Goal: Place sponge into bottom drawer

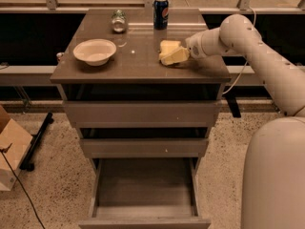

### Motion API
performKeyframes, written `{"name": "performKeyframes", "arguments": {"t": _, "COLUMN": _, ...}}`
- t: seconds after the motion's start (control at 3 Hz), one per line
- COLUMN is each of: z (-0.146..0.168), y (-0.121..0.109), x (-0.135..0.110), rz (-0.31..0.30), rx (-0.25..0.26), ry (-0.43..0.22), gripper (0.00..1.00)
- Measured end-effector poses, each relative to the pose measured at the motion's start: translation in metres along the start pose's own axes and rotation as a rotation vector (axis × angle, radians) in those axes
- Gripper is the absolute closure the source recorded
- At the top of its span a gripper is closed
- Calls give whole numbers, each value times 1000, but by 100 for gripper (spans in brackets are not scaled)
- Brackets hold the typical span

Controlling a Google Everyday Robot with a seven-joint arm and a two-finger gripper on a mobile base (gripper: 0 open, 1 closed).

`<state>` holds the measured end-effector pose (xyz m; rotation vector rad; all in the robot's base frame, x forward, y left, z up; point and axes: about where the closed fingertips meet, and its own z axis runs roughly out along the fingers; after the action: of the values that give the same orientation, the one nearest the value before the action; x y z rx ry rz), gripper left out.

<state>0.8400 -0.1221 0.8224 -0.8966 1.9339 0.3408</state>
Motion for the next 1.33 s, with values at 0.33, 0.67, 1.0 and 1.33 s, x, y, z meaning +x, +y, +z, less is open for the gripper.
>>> {"name": "performKeyframes", "arguments": {"t": 0.33, "z": 0, "y": 0, "x": 0, "rz": 0, "rx": 0, "ry": 0, "gripper": 0}}
{"name": "performKeyframes", "arguments": {"t": 0.67, "z": -7, "y": 9, "x": -7, "rz": -23, "rx": 1, "ry": 8, "gripper": 0}}
{"name": "performKeyframes", "arguments": {"t": 1.0, "z": -11, "y": 20, "x": -13, "rz": -4, "rx": -36, "ry": -3, "gripper": 0}}
{"name": "performKeyframes", "arguments": {"t": 1.33, "z": -10, "y": 25, "x": -12, "rz": 23, "rx": -67, "ry": 4, "gripper": 0}}
